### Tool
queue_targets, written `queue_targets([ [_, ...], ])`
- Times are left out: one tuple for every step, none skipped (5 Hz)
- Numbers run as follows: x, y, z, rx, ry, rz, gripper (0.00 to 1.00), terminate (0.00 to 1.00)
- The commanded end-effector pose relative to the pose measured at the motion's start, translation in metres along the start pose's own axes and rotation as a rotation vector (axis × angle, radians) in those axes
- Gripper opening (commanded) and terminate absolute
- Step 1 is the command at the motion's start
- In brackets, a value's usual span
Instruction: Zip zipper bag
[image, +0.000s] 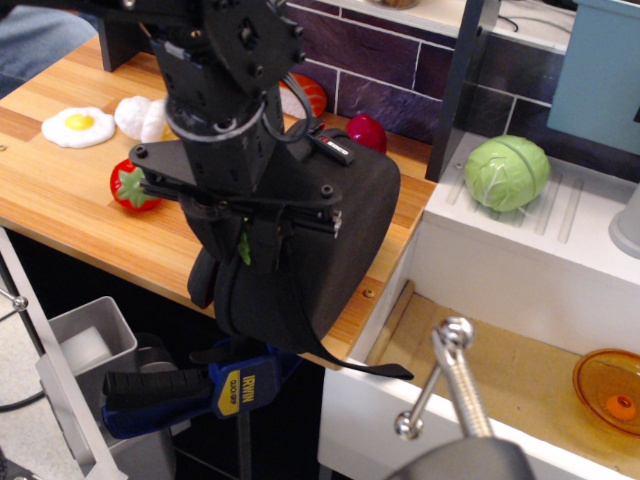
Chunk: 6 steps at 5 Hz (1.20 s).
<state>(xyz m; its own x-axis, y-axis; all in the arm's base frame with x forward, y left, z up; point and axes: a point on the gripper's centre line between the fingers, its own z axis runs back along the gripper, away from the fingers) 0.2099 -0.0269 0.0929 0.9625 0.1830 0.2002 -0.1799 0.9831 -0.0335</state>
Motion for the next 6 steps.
queue_targets([
  [-0.013,0.007,0.008,-0.011,0.073,-0.02,0.0,0.0],
  [-0.04,0.016,-0.001,0.023,0.13,-0.059,0.0,0.0],
  [-0.06,0.031,-0.019,0.082,0.128,-0.102,0.0,0.0],
  [-0.06,0.036,-0.043,0.109,0.053,-0.132,0.0,0.0],
  [-0.051,0.035,-0.064,0.134,-0.017,-0.15,0.0,0.0],
  [-0.05,0.036,-0.08,0.151,-0.043,-0.166,0.0,0.0],
])
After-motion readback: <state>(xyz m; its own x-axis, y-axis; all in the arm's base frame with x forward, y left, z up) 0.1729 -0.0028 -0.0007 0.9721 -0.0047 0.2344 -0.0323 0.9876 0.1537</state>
